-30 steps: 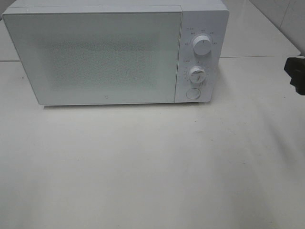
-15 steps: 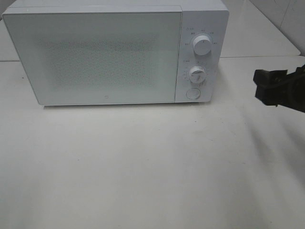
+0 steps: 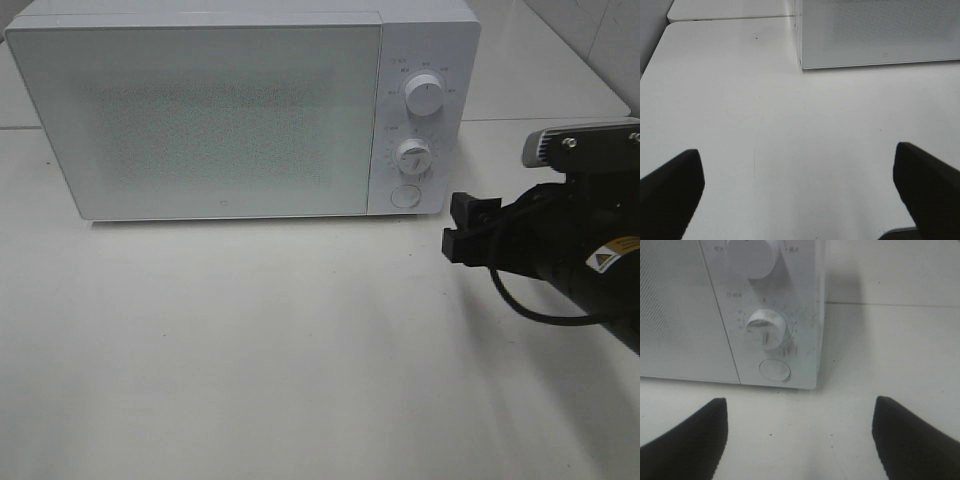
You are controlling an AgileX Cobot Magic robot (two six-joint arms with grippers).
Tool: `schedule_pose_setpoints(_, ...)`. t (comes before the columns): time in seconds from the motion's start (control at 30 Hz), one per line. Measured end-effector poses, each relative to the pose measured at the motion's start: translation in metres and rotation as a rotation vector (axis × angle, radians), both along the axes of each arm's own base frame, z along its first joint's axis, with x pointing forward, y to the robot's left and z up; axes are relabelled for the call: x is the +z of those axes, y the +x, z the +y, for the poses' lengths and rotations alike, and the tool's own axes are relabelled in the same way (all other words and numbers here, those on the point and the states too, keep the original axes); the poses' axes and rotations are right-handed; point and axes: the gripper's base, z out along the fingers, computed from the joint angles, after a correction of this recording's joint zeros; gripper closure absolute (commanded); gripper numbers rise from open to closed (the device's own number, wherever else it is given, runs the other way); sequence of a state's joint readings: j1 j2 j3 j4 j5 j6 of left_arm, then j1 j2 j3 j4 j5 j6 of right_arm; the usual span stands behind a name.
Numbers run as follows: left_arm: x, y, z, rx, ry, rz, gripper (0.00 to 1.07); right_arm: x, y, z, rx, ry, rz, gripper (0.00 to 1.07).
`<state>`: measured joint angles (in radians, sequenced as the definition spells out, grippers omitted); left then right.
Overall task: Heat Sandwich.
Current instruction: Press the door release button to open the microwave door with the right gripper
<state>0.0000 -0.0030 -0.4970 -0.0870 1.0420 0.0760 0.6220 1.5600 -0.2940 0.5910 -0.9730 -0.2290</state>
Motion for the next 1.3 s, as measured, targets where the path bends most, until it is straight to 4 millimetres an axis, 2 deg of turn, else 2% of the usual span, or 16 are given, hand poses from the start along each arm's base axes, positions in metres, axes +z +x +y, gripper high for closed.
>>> schedule_pose_setpoints(0.27, 0.000, 0.000, 0.000, 0.000, 0.000, 0.000, 0.10, -0.010, 0.006, 0.037, 0.047, 0.007, 0.020, 0.31)
schedule_pose_setpoints(0.43, 0.000, 0.000, 0.000, 0.000, 0.000, 0.000, 0.10, -0.015, 0.009, 0.051, 0.054, 0.013, 0.032, 0.31)
schedule_pose_setpoints(0.83, 0.000, 0.000, 0.000, 0.000, 0.000, 0.000, 0.10, -0.015, 0.012, 0.059, 0.057, 0.020, 0.030, 0.32)
schedule_pose_setpoints(1.0, 0.000, 0.000, 0.000, 0.000, 0.000, 0.000, 0.10, -0.016, 0.012, 0.056, -0.012, 0.111, 0.057, 0.35)
schedule_pose_setpoints(1.1, 0.000, 0.000, 0.000, 0.000, 0.000, 0.000, 0.10, -0.017, 0.013, 0.053, -0.126, 0.277, 0.091, 0.38)
schedule_pose_setpoints(1.17, 0.000, 0.000, 0.000, 0.000, 0.000, 0.000, 0.10, -0.017, 0.013, 0.052, -0.145, 0.313, 0.096, 0.39)
schedule_pose_setpoints(1.3, 0.000, 0.000, 0.000, 0.000, 0.000, 0.000, 0.10, -0.017, 0.013, 0.052, -0.236, 0.530, 0.126, 0.44)
